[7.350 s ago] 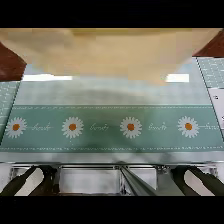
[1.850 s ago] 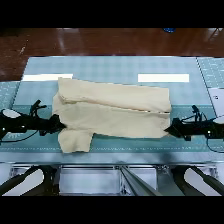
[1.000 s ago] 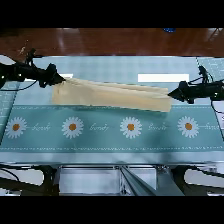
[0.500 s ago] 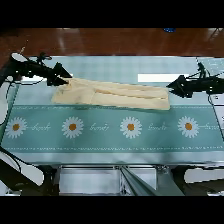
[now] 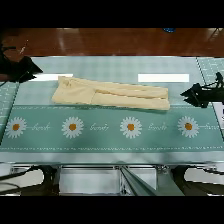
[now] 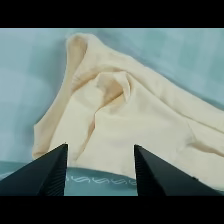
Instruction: Fold the shirts.
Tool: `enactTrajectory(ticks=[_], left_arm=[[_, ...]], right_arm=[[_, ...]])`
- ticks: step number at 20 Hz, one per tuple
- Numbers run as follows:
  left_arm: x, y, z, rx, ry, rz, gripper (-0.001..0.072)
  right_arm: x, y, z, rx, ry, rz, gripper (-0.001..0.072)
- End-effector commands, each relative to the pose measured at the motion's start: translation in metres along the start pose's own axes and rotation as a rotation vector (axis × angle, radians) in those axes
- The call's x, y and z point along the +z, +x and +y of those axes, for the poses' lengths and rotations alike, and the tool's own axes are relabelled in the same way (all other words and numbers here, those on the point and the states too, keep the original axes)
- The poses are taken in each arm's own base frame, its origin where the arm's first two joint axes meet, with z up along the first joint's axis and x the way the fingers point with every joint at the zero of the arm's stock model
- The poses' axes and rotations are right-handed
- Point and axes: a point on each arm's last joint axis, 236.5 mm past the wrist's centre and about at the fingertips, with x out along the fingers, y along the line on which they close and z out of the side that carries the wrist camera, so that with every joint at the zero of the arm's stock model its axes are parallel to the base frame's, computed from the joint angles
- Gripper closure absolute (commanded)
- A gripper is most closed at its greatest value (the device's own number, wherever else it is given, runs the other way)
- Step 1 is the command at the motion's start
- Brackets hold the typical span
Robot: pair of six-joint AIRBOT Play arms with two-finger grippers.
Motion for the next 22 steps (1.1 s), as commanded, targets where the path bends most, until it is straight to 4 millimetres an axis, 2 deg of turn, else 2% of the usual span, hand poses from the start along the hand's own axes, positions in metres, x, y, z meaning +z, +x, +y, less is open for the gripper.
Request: enactTrajectory(ticks=[1, 2, 4, 6, 8, 9, 10, 11, 12, 13, 14, 15, 18, 20, 22], left_arm=[[-0.052, -0.010, -0.017, 0.020, 0.088, -0.176, 0.0203], [-0.076, -0.006, -0.022, 0.010, 0.108, -0.159, 0.0203], [-0.111, 0.001, -0.033, -0.009, 0.146, -0.104, 0.0203], [-0.126, 0.008, -0.046, -0.030, 0.183, -0.061, 0.0203], [-0.126, 0.016, -0.062, -0.063, 0.195, -0.074, 0.0203], [-0.126, 0.019, -0.071, -0.091, 0.162, -0.076, 0.0203], [-0.128, 0.023, -0.079, -0.112, 0.142, -0.073, 0.0203], [-0.130, 0.028, -0.085, -0.127, 0.140, -0.068, 0.0204], [-0.133, 0.034, -0.091, -0.137, 0.143, -0.060, 0.0205], [-0.136, 0.039, -0.096, -0.148, 0.140, -0.047, 0.0254], [-0.142, 0.045, -0.101, -0.161, 0.133, -0.025, 0.0499], [-0.148, 0.049, -0.107, -0.180, 0.133, -0.006, 0.0679], [-0.169, 0.061, -0.138, -0.239, 0.158, 0.050, 0.0689], [-0.191, 0.075, -0.171, -0.274, 0.231, 0.105, 0.0690], [-0.213, 0.096, -0.209, -0.304, 0.310, 0.176, 0.0690]], right_arm=[[-0.012, 0.034, 0.003, 0.024, 0.038, -0.002, 0.0297], [-0.017, 0.045, 0.007, 0.039, 0.040, 0.024, 0.0297], [-0.028, 0.065, 0.014, 0.064, 0.051, 0.070, 0.0297], [-0.040, 0.085, 0.026, 0.081, 0.043, 0.123, 0.0297], [-0.050, 0.100, 0.045, 0.095, 0.003, 0.163, 0.0318], [-0.055, 0.105, 0.056, 0.098, -0.025, 0.174, 0.0359], [-0.057, 0.107, 0.066, 0.103, -0.052, 0.180, 0.0450], [-0.060, 0.107, 0.077, 0.114, -0.084, 0.194, 0.0669], [-0.063, 0.103, 0.088, 0.132, -0.119, 0.214, 0.0688], [-0.065, 0.094, 0.098, 0.154, -0.151, 0.227, 0.0689], [-0.067, 0.080, 0.107, 0.169, -0.181, 0.227, 0.0689], [-0.067, 0.063, 0.112, 0.167, -0.219, 0.218, 0.0689], [-0.089, -0.003, 0.109, 0.061, -0.383, 0.166, 0.0689], [-0.109, -0.043, 0.108, 0.004, -0.425, 0.066, 0.0689], [-0.134, -0.080, 0.117, 0.017, -0.449, -0.039, 0.0689]])
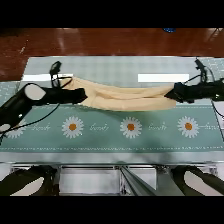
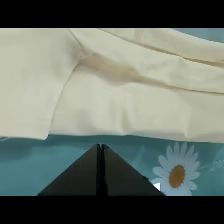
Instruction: Fold the shirts.
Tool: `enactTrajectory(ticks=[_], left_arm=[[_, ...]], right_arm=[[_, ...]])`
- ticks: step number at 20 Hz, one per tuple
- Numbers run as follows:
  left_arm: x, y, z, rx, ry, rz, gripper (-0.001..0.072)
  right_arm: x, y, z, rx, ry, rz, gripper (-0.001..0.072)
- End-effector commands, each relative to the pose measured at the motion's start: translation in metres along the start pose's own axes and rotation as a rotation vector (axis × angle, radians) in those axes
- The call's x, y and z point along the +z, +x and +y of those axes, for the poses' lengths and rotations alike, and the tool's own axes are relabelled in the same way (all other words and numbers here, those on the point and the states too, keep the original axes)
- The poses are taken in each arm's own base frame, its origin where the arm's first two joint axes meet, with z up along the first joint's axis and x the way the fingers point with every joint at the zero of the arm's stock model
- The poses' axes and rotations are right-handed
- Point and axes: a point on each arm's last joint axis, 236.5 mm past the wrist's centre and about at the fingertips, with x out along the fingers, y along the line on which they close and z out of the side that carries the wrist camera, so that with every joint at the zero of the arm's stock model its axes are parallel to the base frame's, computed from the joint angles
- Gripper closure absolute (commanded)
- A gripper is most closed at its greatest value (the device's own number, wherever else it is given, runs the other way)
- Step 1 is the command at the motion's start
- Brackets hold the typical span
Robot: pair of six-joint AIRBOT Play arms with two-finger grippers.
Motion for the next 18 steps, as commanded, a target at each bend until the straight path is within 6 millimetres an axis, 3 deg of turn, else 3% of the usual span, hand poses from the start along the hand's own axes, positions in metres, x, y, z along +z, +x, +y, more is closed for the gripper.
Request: enactTrajectory(ticks=[1, 4, 8, 11, 13, 15, 17, 18], left_arm=[[-0.020, 0.052, -0.059, -0.070, 0.098, 0.109, 0.0690], [-0.042, 0.105, -0.115, -0.122, 0.159, 0.228, 0.0690], [-0.122, 0.156, -0.183, -0.204, 0.235, 0.484, 0.0690], [-0.195, 0.168, -0.229, -0.290, 0.263, 0.654, 0.0689], [-0.228, 0.168, -0.244, -0.311, 0.315, 0.697, 0.0689], [-0.219, 0.166, -0.248, -0.321, 0.315, 0.683, 0.0689], [-0.174, 0.162, -0.236, -0.319, 0.272, 0.646, 0.0689], [-0.141, 0.155, -0.221, -0.308, 0.242, 0.619, 0.0689]], right_arm=[[-0.042, -0.057, 0.024, -0.059, -0.060, -0.132, 0.0689], [-0.069, -0.096, 0.057, -0.026, -0.093, -0.234, 0.0689], [-0.086, -0.119, 0.081, 0.016, -0.111, -0.311, 0.0689], [-0.085, -0.119, 0.081, 0.018, -0.112, -0.314, 0.0689], [-0.081, -0.117, 0.080, 0.021, -0.102, -0.312, 0.0689], [-0.080, -0.112, 0.084, 0.045, -0.102, -0.290, 0.0689], [-0.080, -0.106, 0.094, 0.090, -0.116, -0.263, 0.0689], [-0.079, -0.102, 0.100, 0.112, -0.122, -0.251, 0.0689]])
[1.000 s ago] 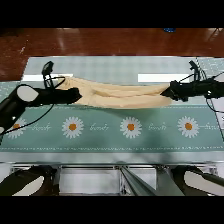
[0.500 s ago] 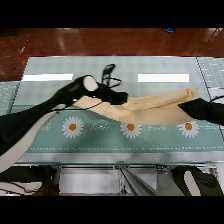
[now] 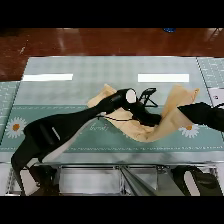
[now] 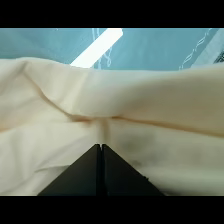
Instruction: Fold the shirts.
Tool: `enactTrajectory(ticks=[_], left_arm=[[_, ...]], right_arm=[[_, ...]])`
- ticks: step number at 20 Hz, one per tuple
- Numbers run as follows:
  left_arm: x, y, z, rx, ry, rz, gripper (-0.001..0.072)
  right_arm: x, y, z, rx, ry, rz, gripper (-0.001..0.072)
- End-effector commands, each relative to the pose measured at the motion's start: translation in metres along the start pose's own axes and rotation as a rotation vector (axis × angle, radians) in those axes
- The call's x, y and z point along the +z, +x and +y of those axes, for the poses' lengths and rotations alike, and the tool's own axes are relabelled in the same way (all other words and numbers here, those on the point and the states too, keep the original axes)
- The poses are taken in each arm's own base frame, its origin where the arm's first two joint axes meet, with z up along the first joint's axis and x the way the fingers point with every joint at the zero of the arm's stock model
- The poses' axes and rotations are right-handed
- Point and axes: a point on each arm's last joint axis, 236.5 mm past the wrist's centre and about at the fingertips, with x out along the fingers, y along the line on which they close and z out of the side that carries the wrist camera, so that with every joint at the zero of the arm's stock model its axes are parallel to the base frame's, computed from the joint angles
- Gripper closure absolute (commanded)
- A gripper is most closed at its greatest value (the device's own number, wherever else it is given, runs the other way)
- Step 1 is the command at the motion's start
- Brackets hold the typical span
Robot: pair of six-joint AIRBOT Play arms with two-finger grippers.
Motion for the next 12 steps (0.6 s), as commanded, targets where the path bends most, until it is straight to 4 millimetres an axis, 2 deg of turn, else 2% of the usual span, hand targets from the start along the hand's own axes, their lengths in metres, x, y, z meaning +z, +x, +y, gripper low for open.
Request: enactTrajectory(ticks=[1, 3, 5, 6, 7, 9, 11, 12], left_arm=[[0.034, -0.064, 0.034, 0.013, -0.048, -0.050, 0.0689], [0.056, -0.147, 0.081, 0.108, -0.071, -0.131, 0.0689], [0.061, -0.252, 0.128, 0.253, -0.098, -0.248, 0.0689], [0.058, -0.302, 0.142, 0.318, -0.110, -0.317, 0.0689], [0.053, -0.351, 0.150, 0.374, -0.123, -0.399, 0.0689], [0.026, -0.440, 0.153, 0.480, -0.132, -0.569, 0.0689], [-0.011, -0.495, 0.142, 0.568, -0.117, -0.685, 0.0689], [-0.032, -0.511, 0.134, 0.598, -0.107, -0.731, 0.0689]], right_arm=[[0.001, 0.014, 0.020, 0.087, -0.009, 0.031, 0.0689], [0.005, 0.032, 0.038, 0.146, -0.024, 0.047, 0.0689], [0.009, 0.058, 0.061, 0.202, -0.039, 0.075, 0.0689], [0.012, 0.074, 0.073, 0.223, -0.051, 0.087, 0.0689], [0.016, 0.093, 0.087, 0.240, -0.063, 0.097, 0.0689], [0.024, 0.137, 0.107, 0.251, -0.076, 0.130, 0.0688], [0.030, 0.183, 0.122, 0.250, -0.086, 0.174, 0.0688], [0.032, 0.208, 0.125, 0.245, -0.086, 0.199, 0.0688]])
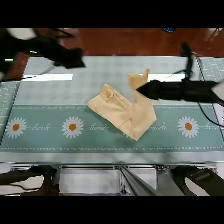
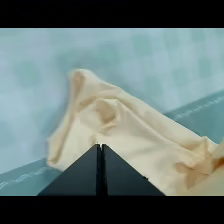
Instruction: Fold the shirts.
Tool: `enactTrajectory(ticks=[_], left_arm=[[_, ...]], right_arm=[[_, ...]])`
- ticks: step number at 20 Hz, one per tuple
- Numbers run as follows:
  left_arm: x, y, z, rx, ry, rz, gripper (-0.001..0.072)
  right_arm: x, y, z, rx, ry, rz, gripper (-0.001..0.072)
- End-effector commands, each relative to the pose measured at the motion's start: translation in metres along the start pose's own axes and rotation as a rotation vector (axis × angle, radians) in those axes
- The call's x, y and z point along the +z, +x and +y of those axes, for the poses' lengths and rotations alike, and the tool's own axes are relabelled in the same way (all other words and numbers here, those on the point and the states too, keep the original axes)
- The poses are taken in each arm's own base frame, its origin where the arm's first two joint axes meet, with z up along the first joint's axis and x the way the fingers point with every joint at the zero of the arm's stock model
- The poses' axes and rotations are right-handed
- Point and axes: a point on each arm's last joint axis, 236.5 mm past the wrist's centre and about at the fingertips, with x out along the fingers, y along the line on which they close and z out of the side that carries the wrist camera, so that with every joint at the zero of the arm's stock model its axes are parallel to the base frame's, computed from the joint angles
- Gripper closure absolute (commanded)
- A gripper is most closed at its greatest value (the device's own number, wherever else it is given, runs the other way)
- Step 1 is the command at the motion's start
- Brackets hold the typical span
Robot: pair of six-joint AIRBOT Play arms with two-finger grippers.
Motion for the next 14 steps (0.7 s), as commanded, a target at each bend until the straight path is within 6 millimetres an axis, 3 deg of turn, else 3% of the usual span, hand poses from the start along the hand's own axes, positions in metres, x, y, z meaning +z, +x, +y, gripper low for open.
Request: enactTrajectory(ticks=[1, 3, 6, 7, 8, 9, 11, 13, 14], left_arm=[[-0.016, -0.104, 0.039, 0.161, 0.016, -0.186, 0.0689], [-0.046, -0.119, 0.035, 0.170, 0.012, -0.226, 0.0688], [-0.091, -0.105, 0.030, 0.144, -0.018, -0.240, 0.0689], [-0.104, -0.093, 0.032, 0.131, -0.042, -0.231, 0.0688], [-0.116, -0.079, 0.034, 0.109, -0.065, -0.211, 0.0688], [-0.126, -0.066, 0.034, 0.081, -0.096, -0.187, 0.0689], [-0.138, -0.043, 0.039, 0.048, -0.154, -0.164, 0.0688], [-0.136, -0.035, 0.046, 0.057, -0.169, -0.170, 0.0689], [-0.132, -0.036, 0.050, 0.065, -0.167, -0.190, 0.0688]], right_arm=[[0.020, 0.087, 0.002, 0.003, 0.000, 0.056, 0.0688], [0.018, 0.127, -0.008, 0.002, 0.036, 0.112, 0.0688], [-0.012, 0.174, -0.018, 0.008, 0.088, 0.223, 0.0675], [-0.022, 0.183, -0.018, 0.013, 0.108, 0.250, 0.0620], [-0.031, 0.189, -0.019, 0.010, 0.111, 0.270, 0.0501], [-0.036, 0.192, -0.020, 0.007, 0.107, 0.283, 0.0316], [-0.038, 0.181, -0.018, 0.019, 0.081, 0.314, 0.0296], [-0.028, 0.146, -0.020, 0.020, 0.060, 0.344, 0.0296], [-0.019, 0.118, -0.025, -0.003, 0.031, 0.351, 0.0296]])
